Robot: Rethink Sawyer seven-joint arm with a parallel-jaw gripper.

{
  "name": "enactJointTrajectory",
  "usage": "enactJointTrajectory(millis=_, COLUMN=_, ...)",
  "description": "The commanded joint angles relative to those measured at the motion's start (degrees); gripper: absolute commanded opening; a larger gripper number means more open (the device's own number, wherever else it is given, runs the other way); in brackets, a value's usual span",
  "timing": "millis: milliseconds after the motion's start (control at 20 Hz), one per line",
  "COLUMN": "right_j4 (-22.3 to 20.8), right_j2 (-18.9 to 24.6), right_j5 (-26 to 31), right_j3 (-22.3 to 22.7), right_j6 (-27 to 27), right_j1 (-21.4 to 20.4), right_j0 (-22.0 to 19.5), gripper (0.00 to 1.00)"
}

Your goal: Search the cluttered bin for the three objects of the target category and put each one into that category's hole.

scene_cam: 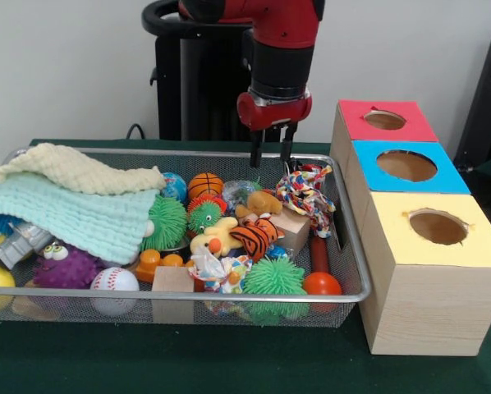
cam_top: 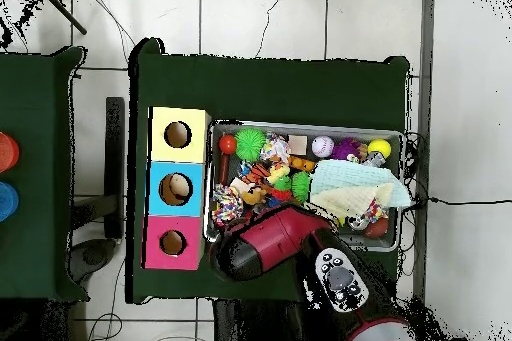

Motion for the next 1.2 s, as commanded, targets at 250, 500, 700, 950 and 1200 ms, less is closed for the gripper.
enactJointTrajectory(millis=250, right_j4=-5.07, right_j2=5.53, right_j5=2.61, right_j3=0.75, right_j6=-10.82, right_j1=-1.49, right_j0=-6.73, gripper=1.00)
enactJointTrajectory(millis=500, right_j4=-6.54, right_j2=6.46, right_j5=3.67, right_j3=-0.63, right_j6=-12.70, right_j1=-0.68, right_j0=-7.84, gripper=1.00)
enactJointTrajectory(millis=700, right_j4=-7.94, right_j2=8.96, right_j5=5.03, right_j3=-1.63, right_j6=-16.67, right_j1=1.34, right_j0=-9.18, gripper=1.00)
enactJointTrajectory(millis=950, right_j4=-9.84, right_j2=10.61, right_j5=5.64, right_j3=-1.23, right_j6=-18.32, right_j1=2.47, right_j0=-10.02, gripper=1.00)
enactJointTrajectory(millis=1200, right_j4=-11.58, right_j2=13.01, right_j5=6.45, right_j3=-0.69, right_j6=-20.18, right_j1=3.25, right_j0=-11.00, gripper=1.00)
